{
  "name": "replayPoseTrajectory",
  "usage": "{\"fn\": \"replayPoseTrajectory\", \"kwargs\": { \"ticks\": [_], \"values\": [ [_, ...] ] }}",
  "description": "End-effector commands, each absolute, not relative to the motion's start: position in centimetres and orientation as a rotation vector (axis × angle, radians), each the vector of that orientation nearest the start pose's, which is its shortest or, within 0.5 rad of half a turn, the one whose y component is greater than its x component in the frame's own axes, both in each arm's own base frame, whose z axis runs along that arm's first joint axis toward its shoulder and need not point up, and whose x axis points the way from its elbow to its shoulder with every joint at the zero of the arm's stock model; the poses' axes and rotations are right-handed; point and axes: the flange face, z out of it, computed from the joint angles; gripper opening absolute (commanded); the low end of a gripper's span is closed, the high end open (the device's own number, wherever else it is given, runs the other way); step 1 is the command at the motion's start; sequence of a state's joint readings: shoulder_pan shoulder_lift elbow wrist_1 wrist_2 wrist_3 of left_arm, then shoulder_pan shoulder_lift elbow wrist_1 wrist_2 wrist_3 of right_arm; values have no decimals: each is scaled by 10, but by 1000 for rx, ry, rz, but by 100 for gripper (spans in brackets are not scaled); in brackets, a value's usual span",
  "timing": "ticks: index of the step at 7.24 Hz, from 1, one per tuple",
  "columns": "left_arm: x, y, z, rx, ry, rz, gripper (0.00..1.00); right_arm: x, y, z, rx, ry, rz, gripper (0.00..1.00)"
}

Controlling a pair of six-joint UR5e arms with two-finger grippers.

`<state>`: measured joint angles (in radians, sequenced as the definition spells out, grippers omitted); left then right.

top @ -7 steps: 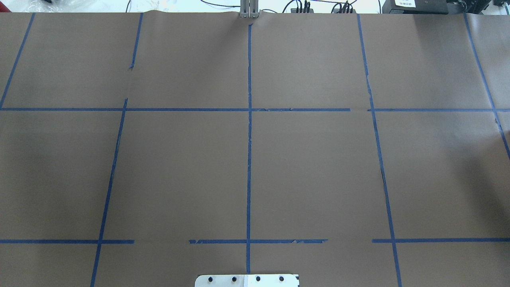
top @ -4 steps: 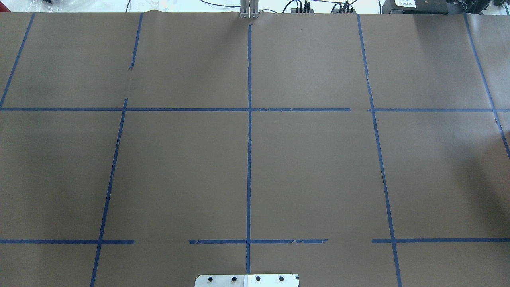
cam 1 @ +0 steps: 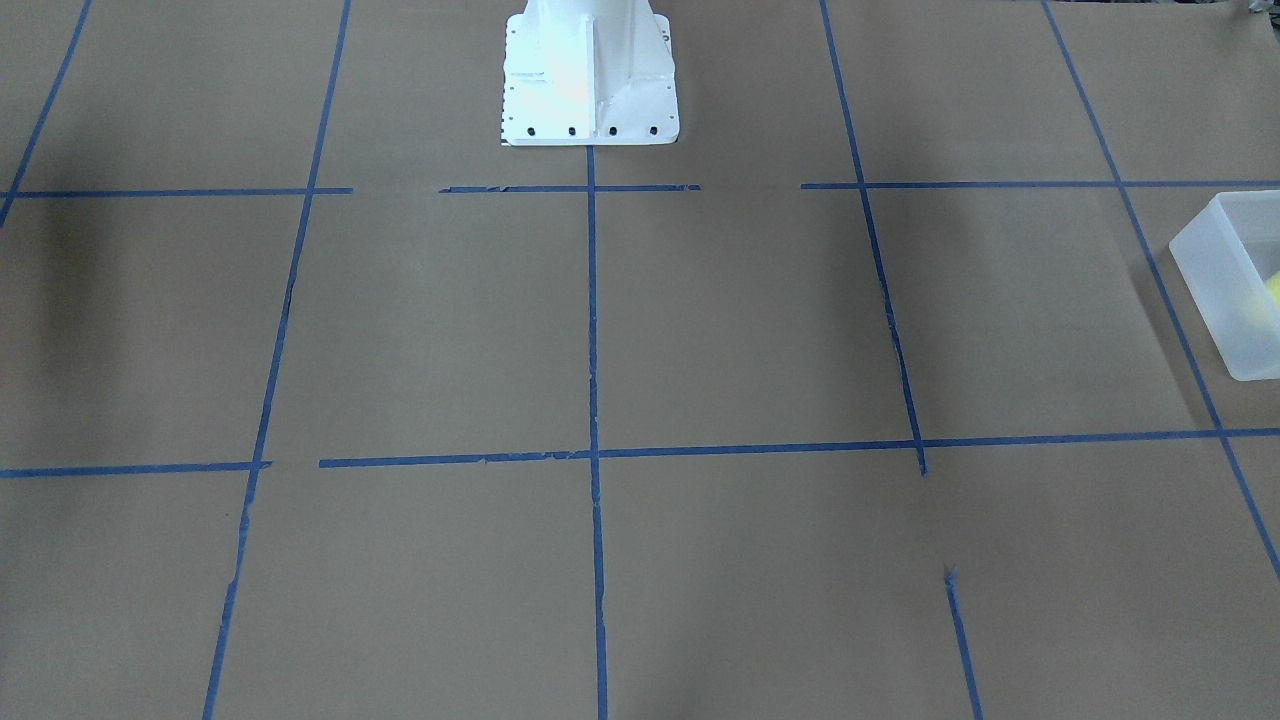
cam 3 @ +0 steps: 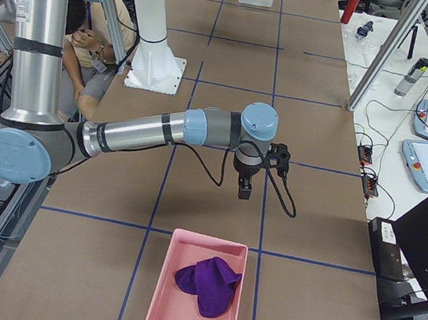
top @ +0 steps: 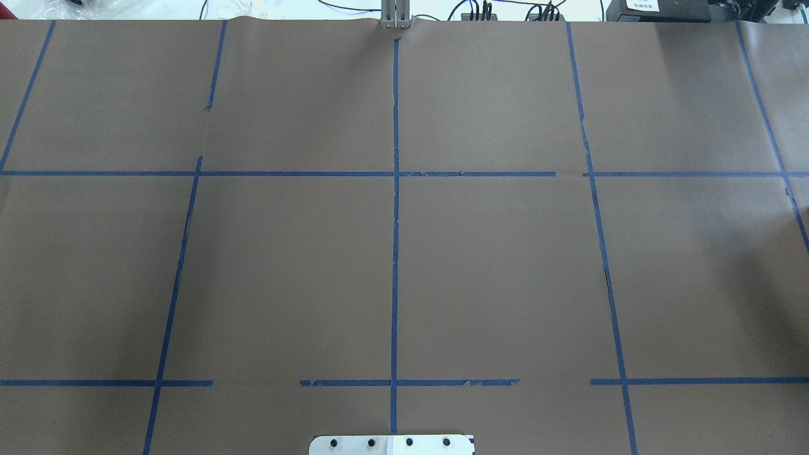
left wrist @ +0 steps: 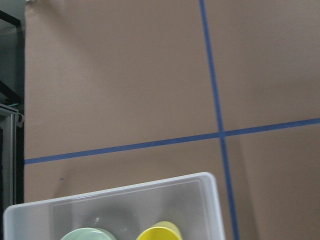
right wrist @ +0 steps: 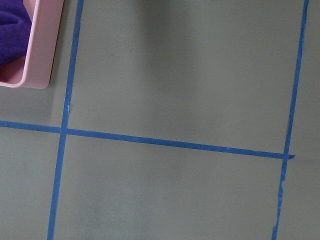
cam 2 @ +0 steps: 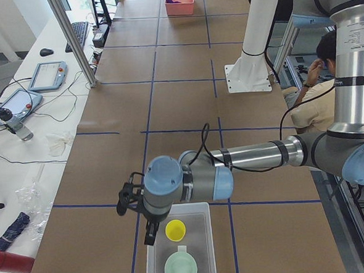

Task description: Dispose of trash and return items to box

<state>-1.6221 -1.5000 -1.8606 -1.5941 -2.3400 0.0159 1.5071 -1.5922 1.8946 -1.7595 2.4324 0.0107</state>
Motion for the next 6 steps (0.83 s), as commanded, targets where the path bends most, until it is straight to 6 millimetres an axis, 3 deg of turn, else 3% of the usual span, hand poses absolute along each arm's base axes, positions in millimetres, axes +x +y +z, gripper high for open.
{"fn": "replayPoseTrajectory", "kwargs": {
  "ticks": [1, 2, 3, 4, 5, 6],
  "values": [
    [-40, -449, 525, 207, 809, 80, 100, 28, -475, 526, 71, -859, -98, 100],
    [-23, -432, 525, 203, 821, 105, 100, 28, -475, 530, 66, -855, -98, 100],
    [-23, -412, 543, 217, 823, 115, 100, 28, -476, 537, 52, -855, -92, 100],
    [-5, -397, 552, 204, 838, 114, 100, 26, -477, 544, 39, -852, -93, 100],
    [10, -397, 551, 177, 849, 112, 100, 24, -477, 545, 35, -850, -97, 100],
    [10, -396, 552, 178, 850, 116, 100, 23, -477, 546, 35, -832, -101, 100]
  ]
}}
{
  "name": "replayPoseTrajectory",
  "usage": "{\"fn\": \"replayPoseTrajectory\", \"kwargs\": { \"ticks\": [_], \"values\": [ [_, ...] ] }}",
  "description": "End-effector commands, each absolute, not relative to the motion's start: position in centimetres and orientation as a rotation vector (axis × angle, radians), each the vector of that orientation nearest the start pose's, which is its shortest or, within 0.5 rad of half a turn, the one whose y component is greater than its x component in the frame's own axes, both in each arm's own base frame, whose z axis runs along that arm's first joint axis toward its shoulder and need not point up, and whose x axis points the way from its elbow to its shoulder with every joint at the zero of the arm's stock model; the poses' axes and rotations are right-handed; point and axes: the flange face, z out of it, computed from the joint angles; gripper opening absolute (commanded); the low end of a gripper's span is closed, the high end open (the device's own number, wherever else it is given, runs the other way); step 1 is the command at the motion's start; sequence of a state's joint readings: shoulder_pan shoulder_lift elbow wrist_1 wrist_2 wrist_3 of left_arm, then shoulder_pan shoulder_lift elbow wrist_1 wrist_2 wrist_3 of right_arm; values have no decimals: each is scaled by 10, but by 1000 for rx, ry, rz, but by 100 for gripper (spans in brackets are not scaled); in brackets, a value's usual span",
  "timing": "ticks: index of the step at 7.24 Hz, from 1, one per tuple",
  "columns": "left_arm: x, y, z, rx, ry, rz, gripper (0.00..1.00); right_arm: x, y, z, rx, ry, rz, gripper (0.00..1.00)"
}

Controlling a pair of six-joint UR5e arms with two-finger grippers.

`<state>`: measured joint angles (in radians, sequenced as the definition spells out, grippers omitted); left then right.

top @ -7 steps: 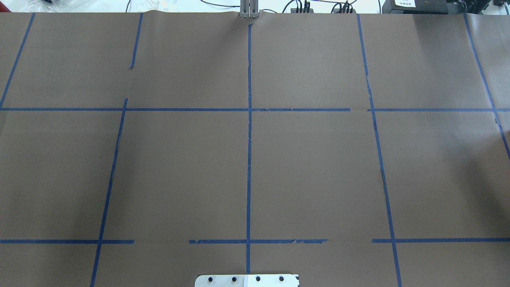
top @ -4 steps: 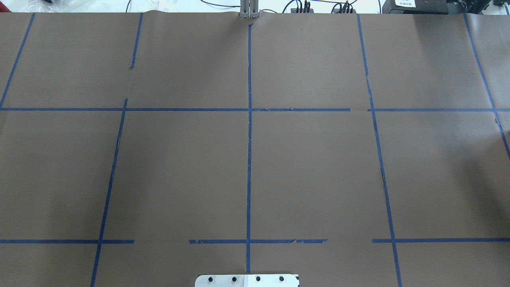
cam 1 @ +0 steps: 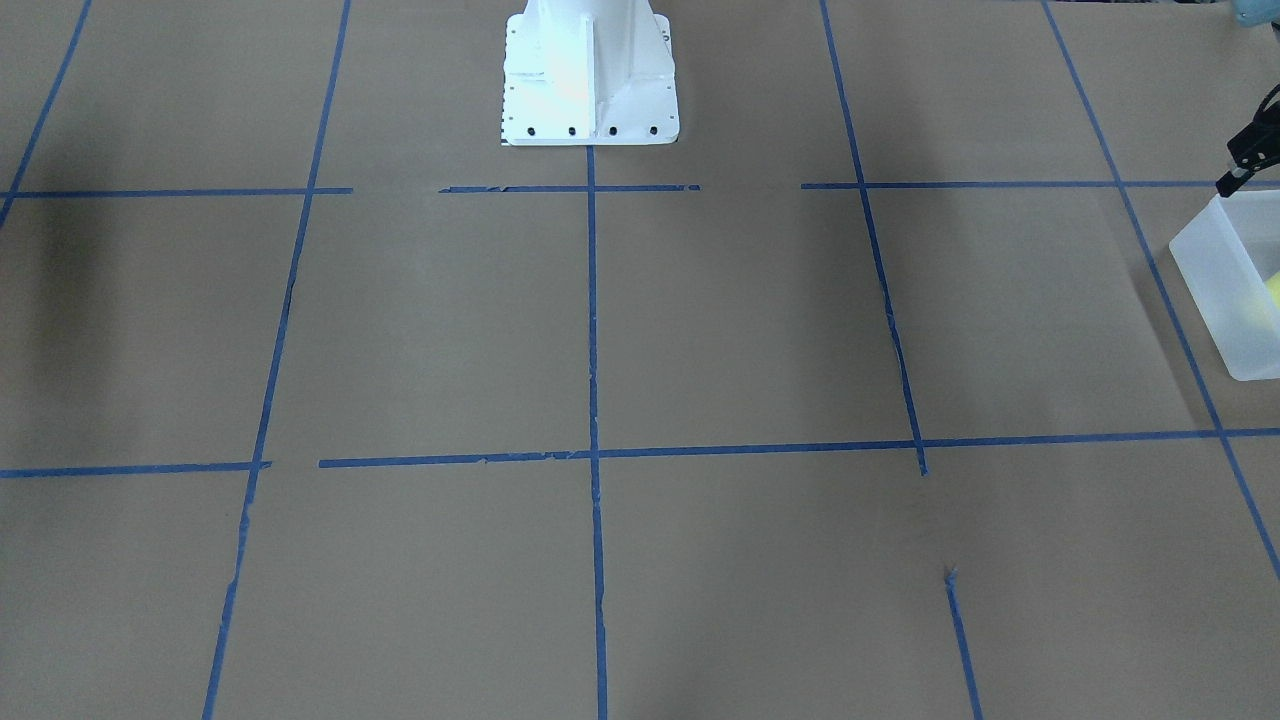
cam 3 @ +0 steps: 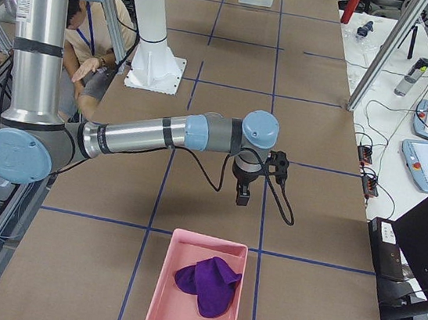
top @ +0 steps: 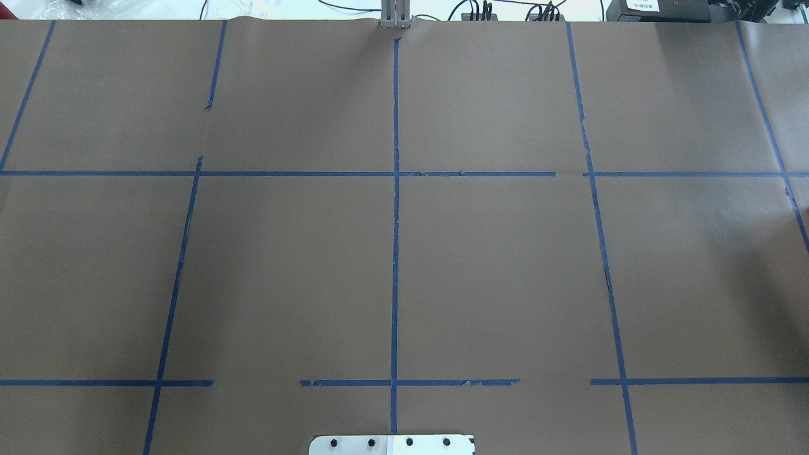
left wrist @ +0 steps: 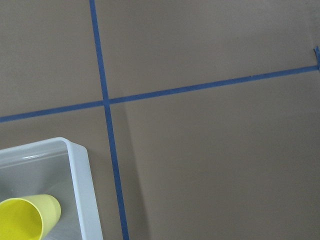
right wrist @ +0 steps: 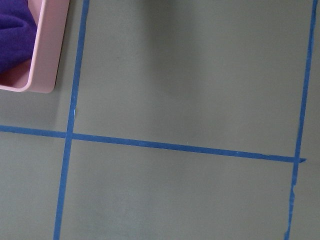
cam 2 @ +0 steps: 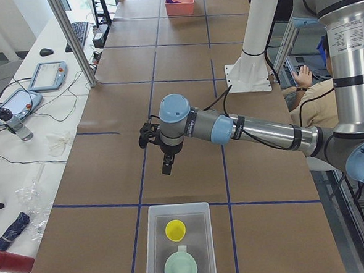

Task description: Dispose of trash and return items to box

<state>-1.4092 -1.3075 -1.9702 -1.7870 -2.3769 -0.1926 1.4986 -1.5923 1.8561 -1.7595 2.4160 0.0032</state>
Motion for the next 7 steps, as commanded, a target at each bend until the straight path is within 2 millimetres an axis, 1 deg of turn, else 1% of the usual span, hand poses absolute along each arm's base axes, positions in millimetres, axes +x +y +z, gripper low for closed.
{"fn": "replayPoseTrajectory", "kwargs": {
  "ticks": [1, 3, 5, 6, 7],
  "values": [
    [10, -396, 552, 182, 849, 127, 100, 22, -477, 548, 33, -800, -106, 100],
    [7, -396, 550, 191, 846, 137, 100, 16, -467, 560, 4, -801, -107, 100],
    [4, -398, 554, 207, 838, 173, 100, 12, -467, 560, -2, -805, -111, 100],
    [3, -397, 562, 218, 829, 234, 100, 12, -467, 561, -4, -807, -111, 100],
    [3, -400, 568, 203, 824, 248, 100, 12, -467, 560, -1, -807, -113, 100]
  ]
}}
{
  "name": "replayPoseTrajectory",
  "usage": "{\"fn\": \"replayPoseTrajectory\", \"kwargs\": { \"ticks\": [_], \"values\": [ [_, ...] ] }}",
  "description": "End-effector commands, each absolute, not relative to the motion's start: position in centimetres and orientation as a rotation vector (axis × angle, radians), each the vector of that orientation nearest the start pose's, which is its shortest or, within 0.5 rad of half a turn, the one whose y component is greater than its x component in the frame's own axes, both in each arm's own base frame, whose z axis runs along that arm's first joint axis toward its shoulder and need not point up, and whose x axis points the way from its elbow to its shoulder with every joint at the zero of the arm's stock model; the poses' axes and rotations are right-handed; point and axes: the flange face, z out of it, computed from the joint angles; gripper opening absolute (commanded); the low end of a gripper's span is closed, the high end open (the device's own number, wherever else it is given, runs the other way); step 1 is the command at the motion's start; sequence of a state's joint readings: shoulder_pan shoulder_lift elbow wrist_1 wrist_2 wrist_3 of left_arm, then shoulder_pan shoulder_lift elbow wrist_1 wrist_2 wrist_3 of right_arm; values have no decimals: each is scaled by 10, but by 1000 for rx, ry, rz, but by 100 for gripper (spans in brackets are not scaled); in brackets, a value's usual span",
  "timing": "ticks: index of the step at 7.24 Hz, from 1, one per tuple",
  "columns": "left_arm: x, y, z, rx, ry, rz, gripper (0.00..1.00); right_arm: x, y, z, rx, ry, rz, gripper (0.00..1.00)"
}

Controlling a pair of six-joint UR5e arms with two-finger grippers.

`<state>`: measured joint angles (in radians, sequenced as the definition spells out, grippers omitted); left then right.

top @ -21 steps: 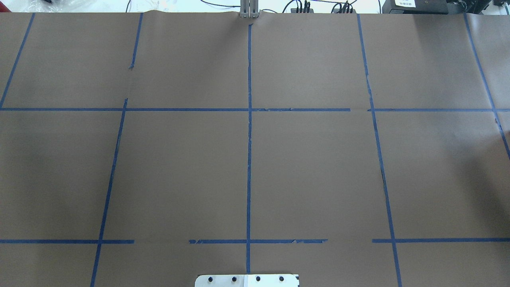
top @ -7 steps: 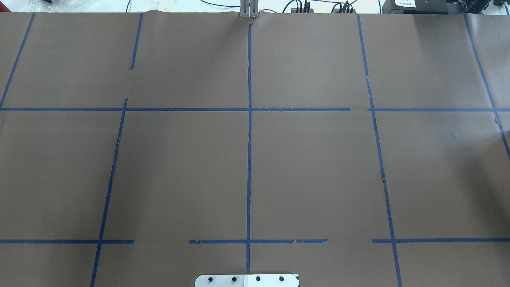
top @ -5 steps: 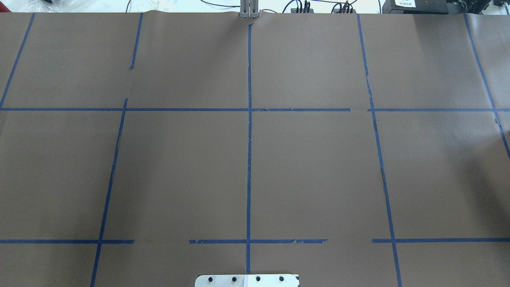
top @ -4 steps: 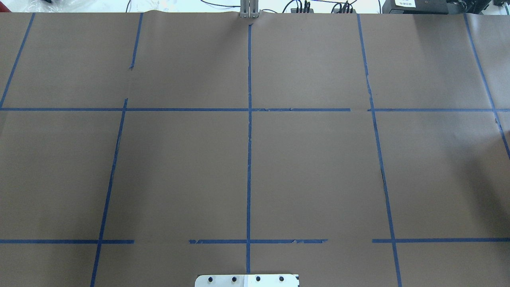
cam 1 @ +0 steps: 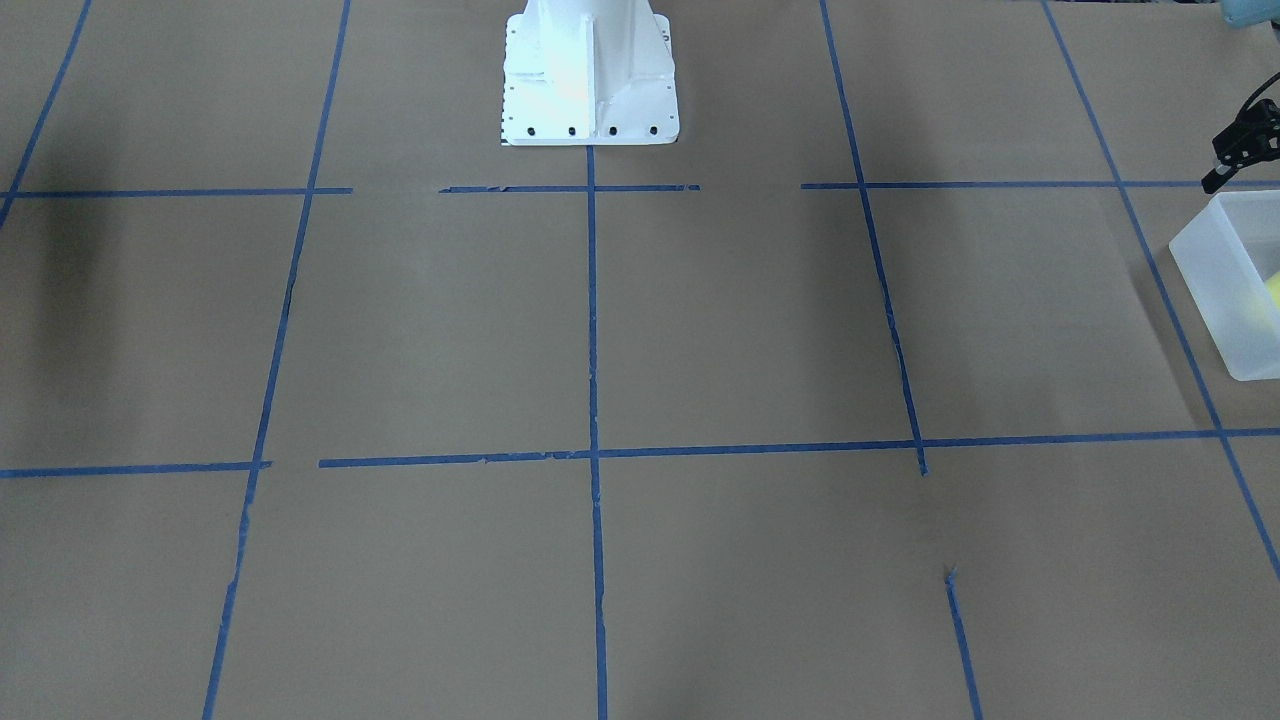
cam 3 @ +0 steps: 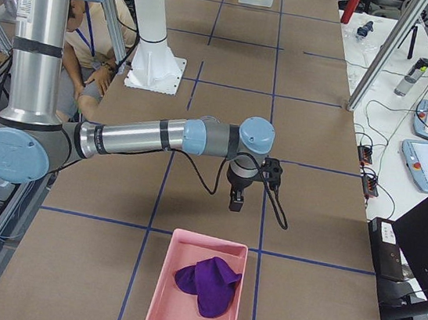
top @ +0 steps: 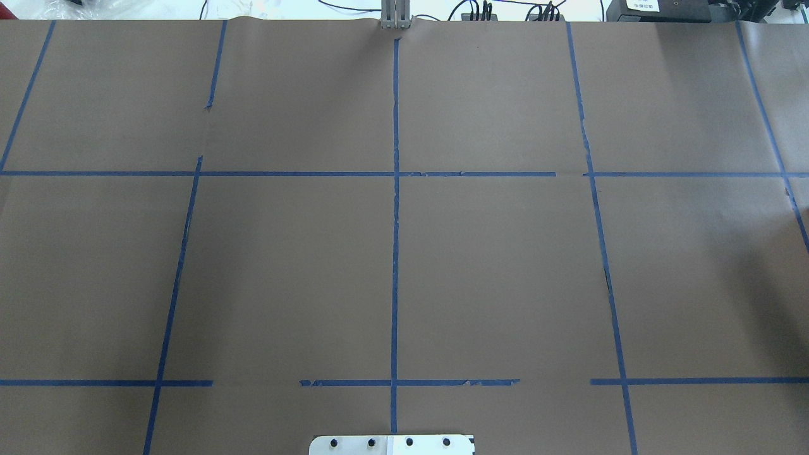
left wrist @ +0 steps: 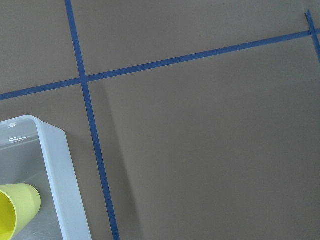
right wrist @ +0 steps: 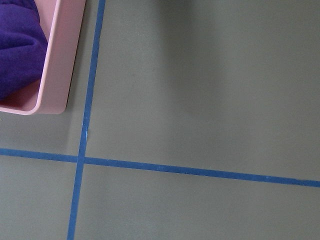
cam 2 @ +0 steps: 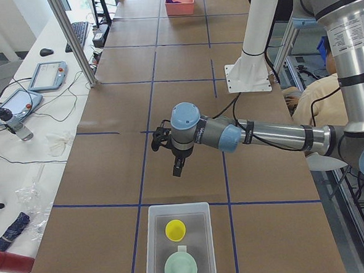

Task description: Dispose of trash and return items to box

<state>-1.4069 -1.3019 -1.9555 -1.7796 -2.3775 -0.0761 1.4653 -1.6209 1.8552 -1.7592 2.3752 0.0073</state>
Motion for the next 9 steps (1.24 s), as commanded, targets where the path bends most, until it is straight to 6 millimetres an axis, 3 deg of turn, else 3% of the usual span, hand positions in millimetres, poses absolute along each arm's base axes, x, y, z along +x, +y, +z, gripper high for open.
{"fn": "replayPoseTrajectory", "kwargs": {
  "ticks": [1, 2, 3, 4, 7, 9],
  "values": [
    [3, -400, 574, 197, 815, 295, 100, 11, -467, 559, -1, -808, -115, 100],
    [0, -398, 585, 168, 802, 355, 100, 11, -467, 558, 2, -809, -117, 100],
    [-18, -393, 592, 150, 797, 306, 100, 11, -467, 557, 3, -810, -116, 100],
    [-22, -389, 600, 123, 809, 257, 100, 10, -466, 556, 3, -815, -116, 100],
    [-18, -391, 590, 101, 876, 174, 100, 9, -467, 556, 1, -819, -119, 100],
    [-20, -388, 599, 86, 876, 162, 100, 8, -466, 558, -3, -819, -121, 100]
  ]
}}
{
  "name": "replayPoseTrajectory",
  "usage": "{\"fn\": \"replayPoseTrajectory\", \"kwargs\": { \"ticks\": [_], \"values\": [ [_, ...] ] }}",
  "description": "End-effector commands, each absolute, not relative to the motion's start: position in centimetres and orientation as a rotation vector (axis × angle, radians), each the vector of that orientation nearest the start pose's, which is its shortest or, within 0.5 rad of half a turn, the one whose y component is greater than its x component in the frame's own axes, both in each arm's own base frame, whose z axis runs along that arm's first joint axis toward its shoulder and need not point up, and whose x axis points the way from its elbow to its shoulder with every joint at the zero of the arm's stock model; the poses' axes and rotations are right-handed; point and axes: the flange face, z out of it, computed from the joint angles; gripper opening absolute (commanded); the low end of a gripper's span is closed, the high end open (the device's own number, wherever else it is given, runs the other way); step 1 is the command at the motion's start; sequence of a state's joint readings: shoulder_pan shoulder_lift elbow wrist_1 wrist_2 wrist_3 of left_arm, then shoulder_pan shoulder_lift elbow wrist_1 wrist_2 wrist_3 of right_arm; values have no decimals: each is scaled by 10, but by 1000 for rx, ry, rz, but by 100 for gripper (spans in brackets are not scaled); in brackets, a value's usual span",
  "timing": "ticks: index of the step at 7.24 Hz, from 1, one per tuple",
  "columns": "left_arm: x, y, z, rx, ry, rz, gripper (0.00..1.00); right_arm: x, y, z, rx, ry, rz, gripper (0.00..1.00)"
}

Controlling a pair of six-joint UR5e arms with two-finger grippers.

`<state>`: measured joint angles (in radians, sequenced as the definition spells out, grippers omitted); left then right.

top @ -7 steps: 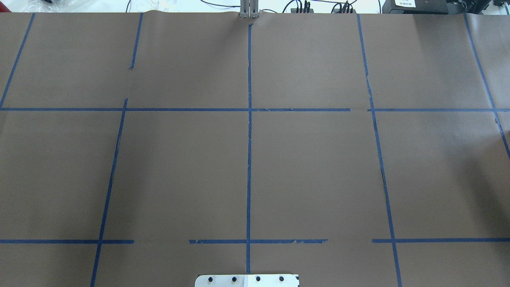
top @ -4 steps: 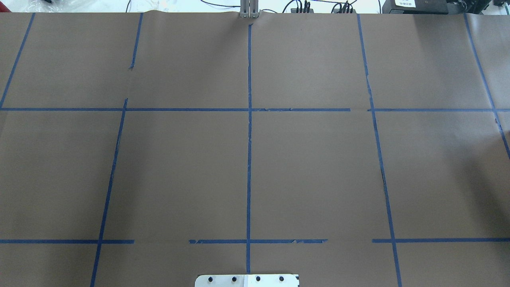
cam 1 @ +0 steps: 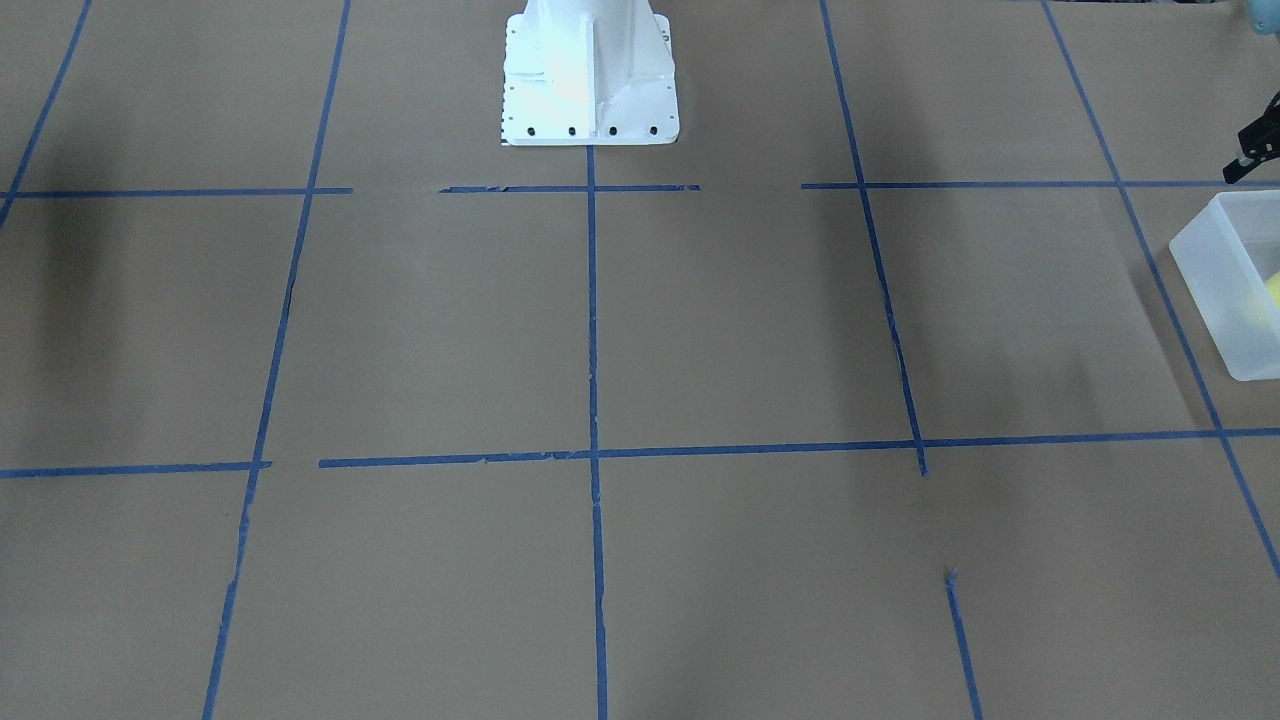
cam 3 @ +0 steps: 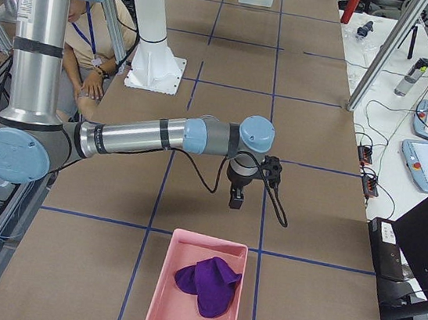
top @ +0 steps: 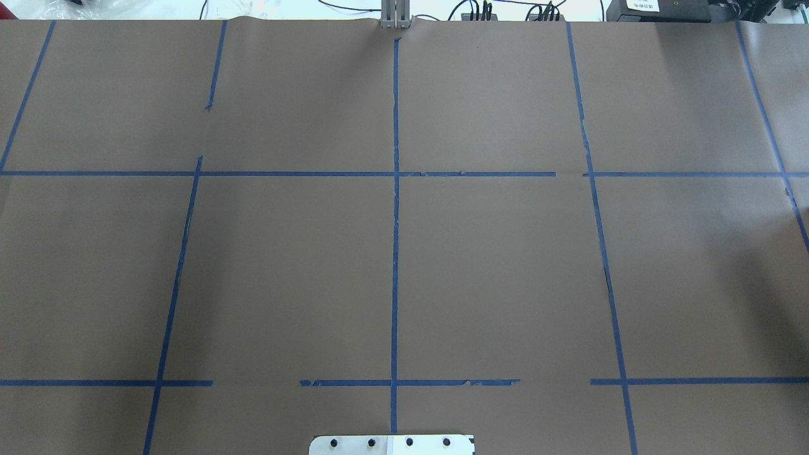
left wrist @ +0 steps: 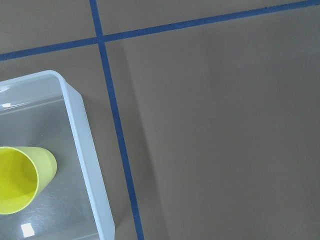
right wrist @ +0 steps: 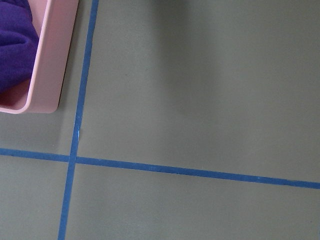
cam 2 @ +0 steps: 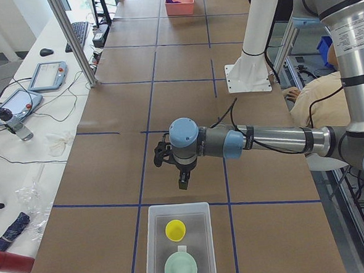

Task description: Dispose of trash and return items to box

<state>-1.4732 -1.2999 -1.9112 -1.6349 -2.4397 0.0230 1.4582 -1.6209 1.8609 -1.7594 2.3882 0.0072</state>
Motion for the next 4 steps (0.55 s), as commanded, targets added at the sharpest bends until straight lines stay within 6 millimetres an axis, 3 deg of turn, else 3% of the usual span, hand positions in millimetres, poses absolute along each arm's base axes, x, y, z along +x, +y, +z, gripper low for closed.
{"fn": "replayPoseTrajectory", "kwargs": {
  "ticks": [1, 2, 4],
  "values": [
    [-21, -388, 594, 91, 876, 164, 100, 8, -466, 558, -3, -819, -120, 100],
    [-21, -393, 596, 92, 863, 165, 100, 7, -467, 558, -5, -819, -122, 100],
    [-19, -405, 581, 118, 866, 181, 100, 7, -467, 555, 3, -818, -125, 100]
  ]
}}
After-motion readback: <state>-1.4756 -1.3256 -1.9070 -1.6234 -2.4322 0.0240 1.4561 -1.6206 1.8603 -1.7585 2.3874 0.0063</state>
